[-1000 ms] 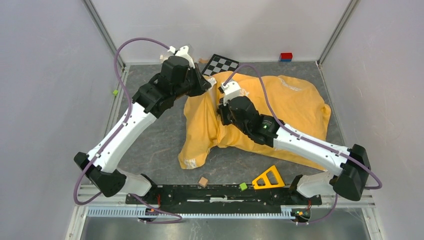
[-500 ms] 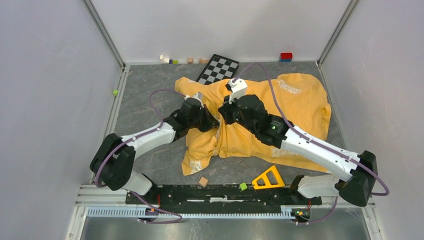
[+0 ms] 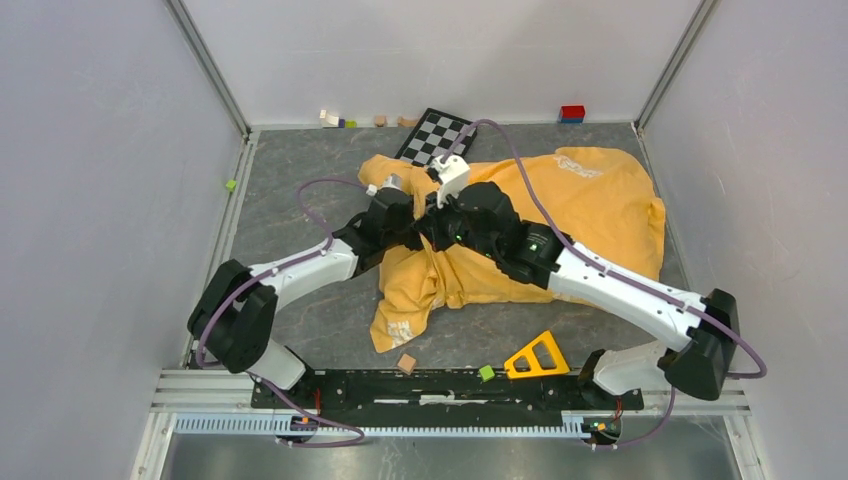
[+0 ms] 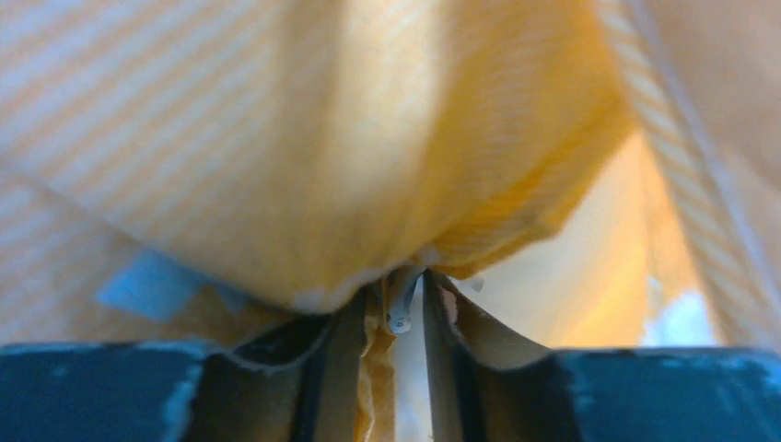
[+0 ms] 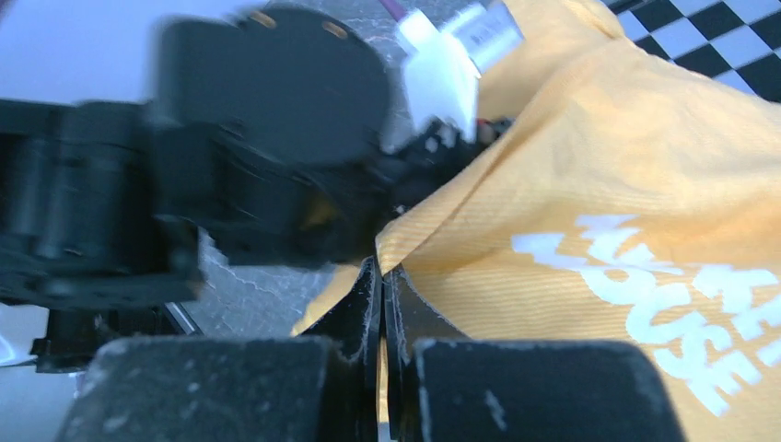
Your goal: Put the pillow into the pillowcase
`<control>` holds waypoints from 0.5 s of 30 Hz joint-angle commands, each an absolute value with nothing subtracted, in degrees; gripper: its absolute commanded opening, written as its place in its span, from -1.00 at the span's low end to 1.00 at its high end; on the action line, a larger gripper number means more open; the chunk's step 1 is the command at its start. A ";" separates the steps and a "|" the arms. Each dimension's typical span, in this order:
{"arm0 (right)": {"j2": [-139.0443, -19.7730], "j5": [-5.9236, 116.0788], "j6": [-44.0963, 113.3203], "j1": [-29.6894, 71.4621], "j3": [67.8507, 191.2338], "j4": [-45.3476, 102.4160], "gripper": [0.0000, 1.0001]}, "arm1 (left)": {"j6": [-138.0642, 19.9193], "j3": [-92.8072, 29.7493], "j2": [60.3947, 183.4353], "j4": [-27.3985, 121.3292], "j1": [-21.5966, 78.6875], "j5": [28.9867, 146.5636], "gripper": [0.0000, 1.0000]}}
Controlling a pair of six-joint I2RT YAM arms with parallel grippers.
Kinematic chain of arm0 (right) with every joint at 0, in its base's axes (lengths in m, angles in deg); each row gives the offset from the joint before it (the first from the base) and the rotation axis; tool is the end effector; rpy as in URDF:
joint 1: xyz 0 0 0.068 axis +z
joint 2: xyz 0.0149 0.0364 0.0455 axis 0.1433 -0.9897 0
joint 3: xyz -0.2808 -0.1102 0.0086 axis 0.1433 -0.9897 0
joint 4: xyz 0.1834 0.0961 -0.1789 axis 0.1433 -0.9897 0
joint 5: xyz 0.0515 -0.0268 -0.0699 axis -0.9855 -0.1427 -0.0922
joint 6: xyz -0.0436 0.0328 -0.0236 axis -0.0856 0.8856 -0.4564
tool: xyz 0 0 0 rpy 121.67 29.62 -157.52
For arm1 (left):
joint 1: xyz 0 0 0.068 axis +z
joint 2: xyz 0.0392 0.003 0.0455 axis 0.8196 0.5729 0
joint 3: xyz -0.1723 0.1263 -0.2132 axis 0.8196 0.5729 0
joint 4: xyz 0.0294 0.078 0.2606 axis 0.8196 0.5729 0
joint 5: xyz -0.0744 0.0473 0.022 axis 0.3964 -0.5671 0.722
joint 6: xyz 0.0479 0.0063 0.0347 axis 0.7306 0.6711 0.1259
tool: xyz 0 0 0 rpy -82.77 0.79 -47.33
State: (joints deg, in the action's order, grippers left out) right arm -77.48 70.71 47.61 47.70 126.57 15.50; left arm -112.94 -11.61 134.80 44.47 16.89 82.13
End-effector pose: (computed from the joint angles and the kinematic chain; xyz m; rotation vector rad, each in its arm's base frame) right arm 0.1942 0.2764 0.3922 -0.5247 1.9219 0.7437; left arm 0.2781 -0.2212 0.2426 -0.5206 2.2715 -1.0597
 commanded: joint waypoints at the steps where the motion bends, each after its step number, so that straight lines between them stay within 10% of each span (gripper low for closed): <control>1: -70.30 68.51 48.57 45.59 121.11 20.69 -1.00 | -109.38 -9.91 127.58 48.31 16.37 81.57 -0.17; 15: -67.70 70.64 48.57 44.58 116.32 19.65 -0.99 | -95.95 -8.39 103.19 71.79 11.23 79.90 0.29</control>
